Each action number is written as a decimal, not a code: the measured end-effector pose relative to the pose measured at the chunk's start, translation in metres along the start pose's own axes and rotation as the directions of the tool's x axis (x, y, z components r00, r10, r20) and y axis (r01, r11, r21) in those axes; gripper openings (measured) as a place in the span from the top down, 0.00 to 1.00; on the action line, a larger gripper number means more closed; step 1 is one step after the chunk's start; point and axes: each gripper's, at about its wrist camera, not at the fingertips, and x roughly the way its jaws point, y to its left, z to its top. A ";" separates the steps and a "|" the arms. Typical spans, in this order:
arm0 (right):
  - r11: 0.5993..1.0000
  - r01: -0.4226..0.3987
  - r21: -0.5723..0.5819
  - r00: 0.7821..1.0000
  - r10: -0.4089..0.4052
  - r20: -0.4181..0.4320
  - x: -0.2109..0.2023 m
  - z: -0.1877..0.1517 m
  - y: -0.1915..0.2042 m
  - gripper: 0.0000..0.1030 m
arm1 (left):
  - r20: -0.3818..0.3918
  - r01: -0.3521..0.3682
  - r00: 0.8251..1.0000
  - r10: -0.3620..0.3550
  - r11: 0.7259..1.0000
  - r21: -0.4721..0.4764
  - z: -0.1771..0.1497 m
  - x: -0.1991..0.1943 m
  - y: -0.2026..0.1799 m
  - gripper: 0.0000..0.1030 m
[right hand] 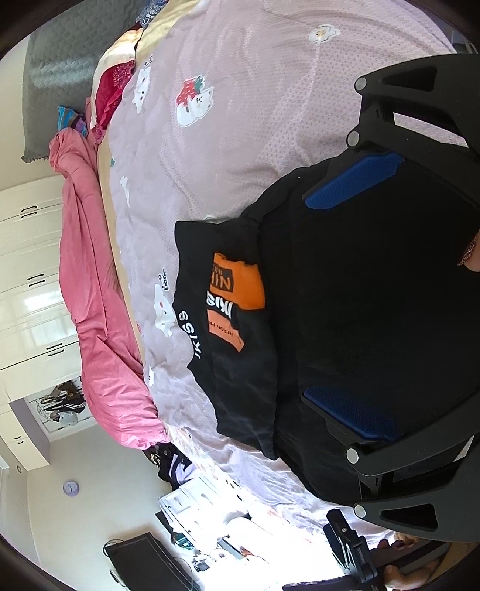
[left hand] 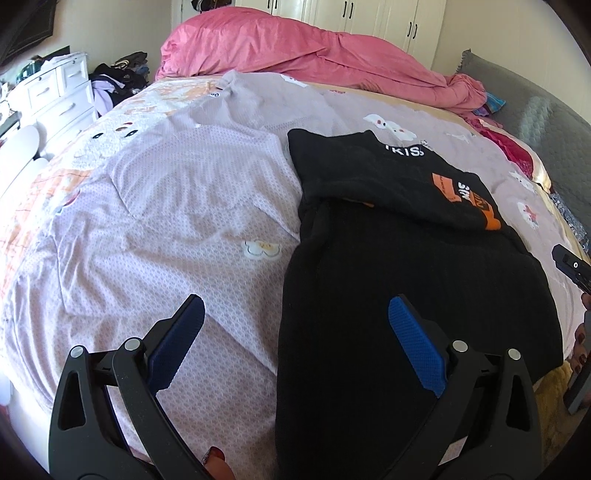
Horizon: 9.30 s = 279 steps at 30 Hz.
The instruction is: Fold small clothes
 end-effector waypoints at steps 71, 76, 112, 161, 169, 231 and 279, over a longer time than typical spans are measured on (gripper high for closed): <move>0.989 -0.113 0.092 0.967 0.131 -0.220 -0.037 -0.089 -0.059 0.73 | -0.196 0.224 0.954 -0.227 0.974 -0.039 -0.059 0.018 -0.016 0.09; 0.993 -0.103 0.053 0.976 0.111 -0.189 -0.043 -0.086 -0.053 0.91 | -0.167 0.244 0.952 -0.258 0.965 -0.097 -0.058 0.015 -0.006 0.11; 0.963 -0.190 0.192 0.982 0.189 0.024 -0.075 -0.050 -0.074 0.92 | -0.011 0.245 0.968 -0.251 0.954 -0.170 -0.035 -0.026 0.013 0.96; 0.942 -0.222 0.250 0.963 0.171 0.210 -0.022 0.085 -0.075 0.92 | 0.166 0.170 0.977 -0.137 0.964 -0.205 0.100 0.010 0.011 0.96; 0.952 -0.185 0.245 0.969 0.136 0.205 0.000 0.104 -0.070 0.92 | 0.161 0.159 0.979 -0.125 0.962 -0.220 0.121 0.028 0.013 0.96; 0.991 -0.002 -0.135 0.995 0.015 0.094 0.057 0.086 -0.014 0.69 | 0.129 0.156 0.980 -0.151 0.987 -0.036 0.121 0.050 -0.020 0.73; 0.986 0.075 -0.148 0.997 -0.075 0.009 0.195 0.162 0.006 0.58 | 0.232 0.099 0.969 -0.084 0.994 -0.055 0.180 0.082 0.009 0.56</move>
